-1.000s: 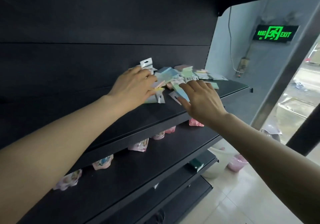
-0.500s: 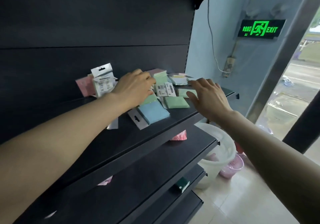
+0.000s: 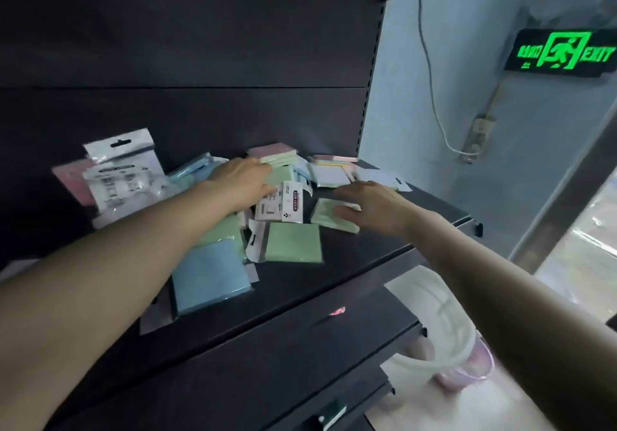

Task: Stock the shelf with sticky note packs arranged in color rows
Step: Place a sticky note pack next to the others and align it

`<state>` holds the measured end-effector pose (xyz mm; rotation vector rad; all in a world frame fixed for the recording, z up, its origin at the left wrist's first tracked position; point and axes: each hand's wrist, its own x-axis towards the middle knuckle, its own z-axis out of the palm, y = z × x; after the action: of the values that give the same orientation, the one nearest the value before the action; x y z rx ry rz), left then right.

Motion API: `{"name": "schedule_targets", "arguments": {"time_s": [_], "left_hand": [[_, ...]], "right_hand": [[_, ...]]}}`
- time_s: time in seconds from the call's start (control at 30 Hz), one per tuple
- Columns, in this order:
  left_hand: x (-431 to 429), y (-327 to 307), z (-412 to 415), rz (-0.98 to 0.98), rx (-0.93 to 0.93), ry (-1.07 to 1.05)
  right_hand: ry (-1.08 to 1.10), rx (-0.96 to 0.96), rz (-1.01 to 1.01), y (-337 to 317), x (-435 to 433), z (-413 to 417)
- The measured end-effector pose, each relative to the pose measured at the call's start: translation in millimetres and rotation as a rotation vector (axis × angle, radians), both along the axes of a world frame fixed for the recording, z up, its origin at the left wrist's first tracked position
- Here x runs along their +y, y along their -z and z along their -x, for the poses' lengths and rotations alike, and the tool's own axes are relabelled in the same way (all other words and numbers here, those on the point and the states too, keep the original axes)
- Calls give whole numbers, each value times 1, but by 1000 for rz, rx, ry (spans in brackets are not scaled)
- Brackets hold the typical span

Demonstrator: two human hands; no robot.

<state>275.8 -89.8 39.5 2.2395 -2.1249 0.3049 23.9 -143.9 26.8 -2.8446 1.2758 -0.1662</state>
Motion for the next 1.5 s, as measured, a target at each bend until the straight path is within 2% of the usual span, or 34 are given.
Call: {"name": "schedule_targets", "arguments": {"time_s": [0.13, 0.27, 0.57, 0.7, 0.83, 0.93, 1.03, 1.23, 1.5], "left_hand": [[-15, 3, 13, 20, 102, -114], [-19, -1, 24, 54, 161, -199], [-7, -5, 40, 256, 220, -265], [10, -14, 49, 407, 238, -246], [30, -27, 53, 539, 256, -293], [53, -33, 49, 556, 255, -350], [81, -34, 41, 518, 258, -433], [153, -37, 15, 503, 259, -495], [287, -34, -37, 500, 190, -605]], "right_hand": [[-130, 104, -190, -4, -39, -5], [-260, 74, -283, -9, -67, -13], [-351, 104, -329, -16, -77, -29], [-335, -7, -353, -28, -83, -30], [-326, -308, -349, -42, -92, -36], [-312, -552, -319, -55, -92, -44], [-324, -712, -357, -63, -81, -58], [-411, -638, -425, -66, -24, -101], [-457, -643, -491, -70, 92, -181]]}}
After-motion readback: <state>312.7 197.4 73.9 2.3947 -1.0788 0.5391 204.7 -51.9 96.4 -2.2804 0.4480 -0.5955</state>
